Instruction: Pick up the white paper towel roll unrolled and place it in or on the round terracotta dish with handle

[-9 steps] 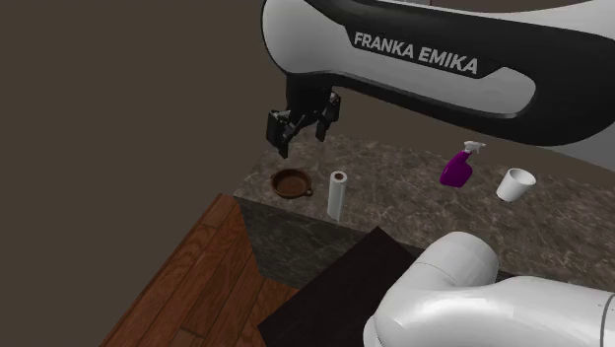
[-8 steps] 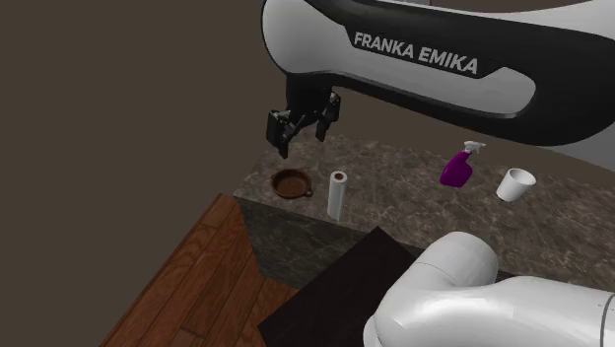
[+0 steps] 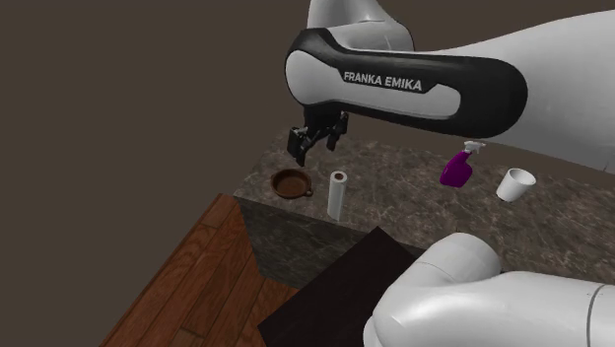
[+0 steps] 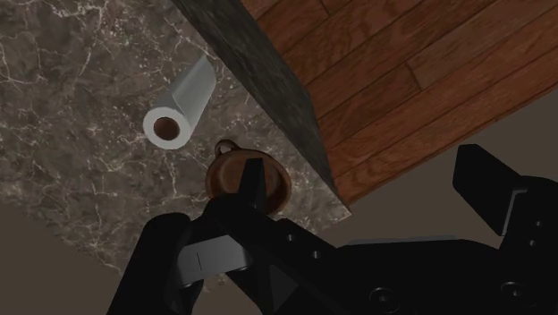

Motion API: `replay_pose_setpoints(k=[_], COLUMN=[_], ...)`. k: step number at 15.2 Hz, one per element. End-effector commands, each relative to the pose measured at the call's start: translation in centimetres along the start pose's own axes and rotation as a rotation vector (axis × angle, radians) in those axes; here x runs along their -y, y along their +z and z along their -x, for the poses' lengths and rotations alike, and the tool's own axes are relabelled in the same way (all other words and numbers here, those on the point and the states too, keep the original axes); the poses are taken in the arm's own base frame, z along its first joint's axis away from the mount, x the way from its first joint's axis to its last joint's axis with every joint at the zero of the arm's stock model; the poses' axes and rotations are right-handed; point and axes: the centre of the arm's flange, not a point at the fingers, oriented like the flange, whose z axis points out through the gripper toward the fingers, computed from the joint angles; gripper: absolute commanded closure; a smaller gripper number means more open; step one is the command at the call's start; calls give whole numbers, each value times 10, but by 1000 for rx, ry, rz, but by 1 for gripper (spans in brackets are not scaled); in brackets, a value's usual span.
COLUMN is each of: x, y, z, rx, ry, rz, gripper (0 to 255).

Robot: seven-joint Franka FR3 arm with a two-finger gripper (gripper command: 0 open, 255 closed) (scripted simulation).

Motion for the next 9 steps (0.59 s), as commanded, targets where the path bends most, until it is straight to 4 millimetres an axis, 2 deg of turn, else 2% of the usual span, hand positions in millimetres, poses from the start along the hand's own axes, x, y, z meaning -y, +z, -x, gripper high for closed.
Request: replay_pose_setpoints(k=[1,9], x=[-16,-83], y=[20,101], z=[-3,-21], rx=[6,34], ry=[-5,-19], rz=[1,5], gripper=[0,0])
